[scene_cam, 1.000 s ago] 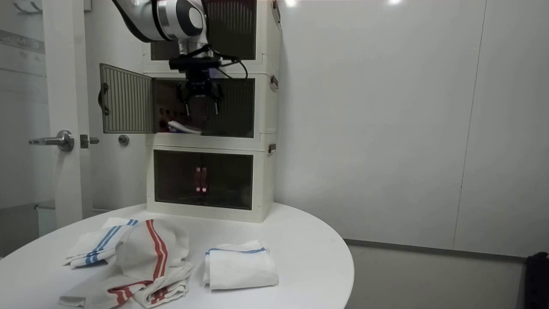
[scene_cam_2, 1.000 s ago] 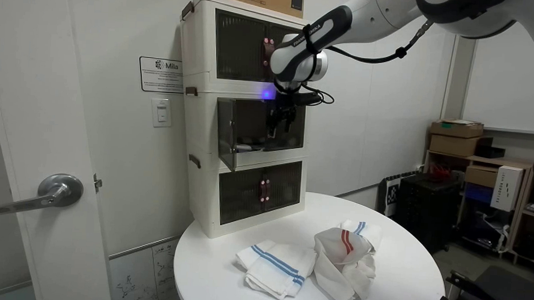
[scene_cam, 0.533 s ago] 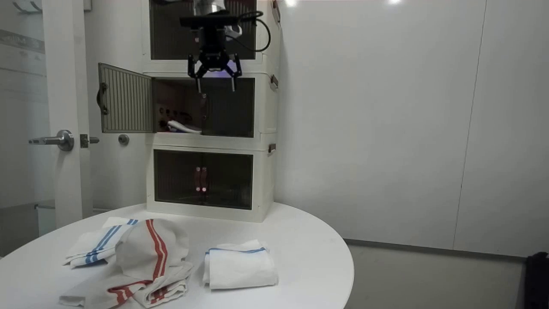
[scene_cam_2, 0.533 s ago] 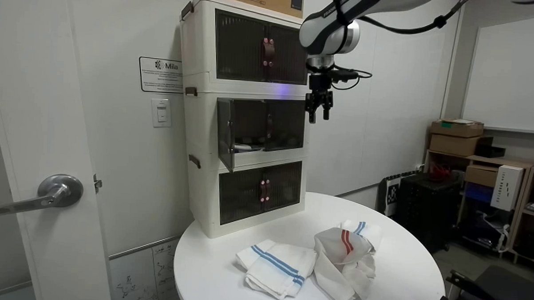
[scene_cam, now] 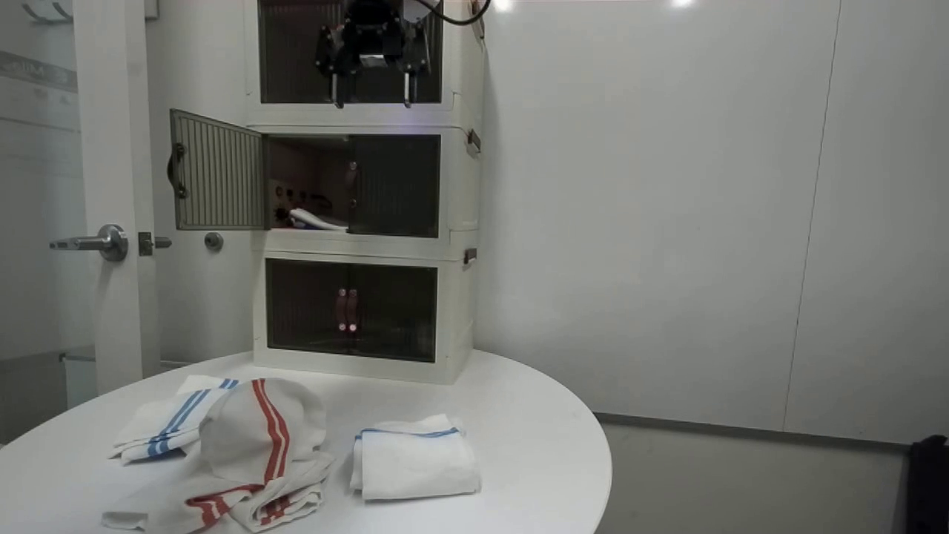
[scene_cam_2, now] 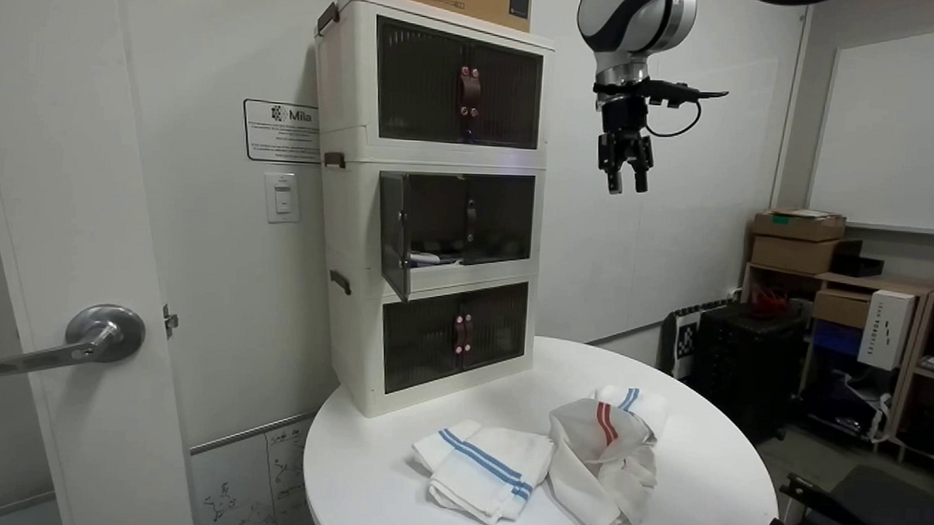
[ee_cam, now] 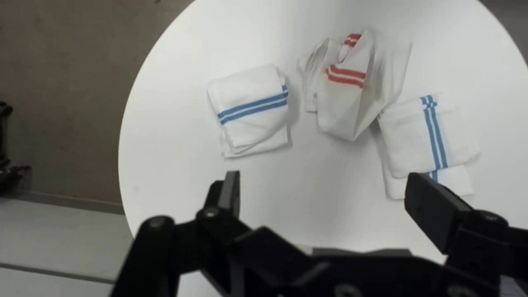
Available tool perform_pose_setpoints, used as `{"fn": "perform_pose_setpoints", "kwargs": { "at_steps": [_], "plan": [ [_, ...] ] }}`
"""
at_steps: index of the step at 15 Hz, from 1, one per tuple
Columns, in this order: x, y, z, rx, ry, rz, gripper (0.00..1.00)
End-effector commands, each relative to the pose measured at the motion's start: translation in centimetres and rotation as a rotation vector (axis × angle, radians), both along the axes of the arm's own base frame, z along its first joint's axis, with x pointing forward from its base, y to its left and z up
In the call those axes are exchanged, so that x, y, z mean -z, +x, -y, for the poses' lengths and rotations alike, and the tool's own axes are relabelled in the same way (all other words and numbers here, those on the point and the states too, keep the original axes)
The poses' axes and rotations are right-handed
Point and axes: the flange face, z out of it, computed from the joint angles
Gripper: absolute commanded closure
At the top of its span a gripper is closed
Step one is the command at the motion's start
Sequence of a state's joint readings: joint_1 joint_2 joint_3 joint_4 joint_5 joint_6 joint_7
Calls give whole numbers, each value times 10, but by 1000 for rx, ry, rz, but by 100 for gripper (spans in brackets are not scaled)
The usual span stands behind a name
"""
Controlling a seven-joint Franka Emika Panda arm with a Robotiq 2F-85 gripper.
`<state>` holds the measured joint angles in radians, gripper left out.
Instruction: Close the right door of the middle shelf
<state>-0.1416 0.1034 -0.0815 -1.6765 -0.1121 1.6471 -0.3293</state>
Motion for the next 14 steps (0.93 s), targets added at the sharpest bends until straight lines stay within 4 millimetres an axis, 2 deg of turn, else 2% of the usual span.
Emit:
{"fn": "perform_pose_setpoints", "kwargs": {
  "at_steps": [1, 6, 8, 9, 11, 14],
  "plan": [
    [-29, -43, -1, 25, 85, -8, 0],
    [-65, -77, -12, 66, 152, 51, 0],
    [-72, -92, -19, -4, 166, 16, 0],
    [-68, -74, -12, 33, 134, 33, 0],
    [-73, -84, -17, 16, 140, 26, 0],
    [-71, -86, -18, 14, 142, 22, 0]
  ]
}}
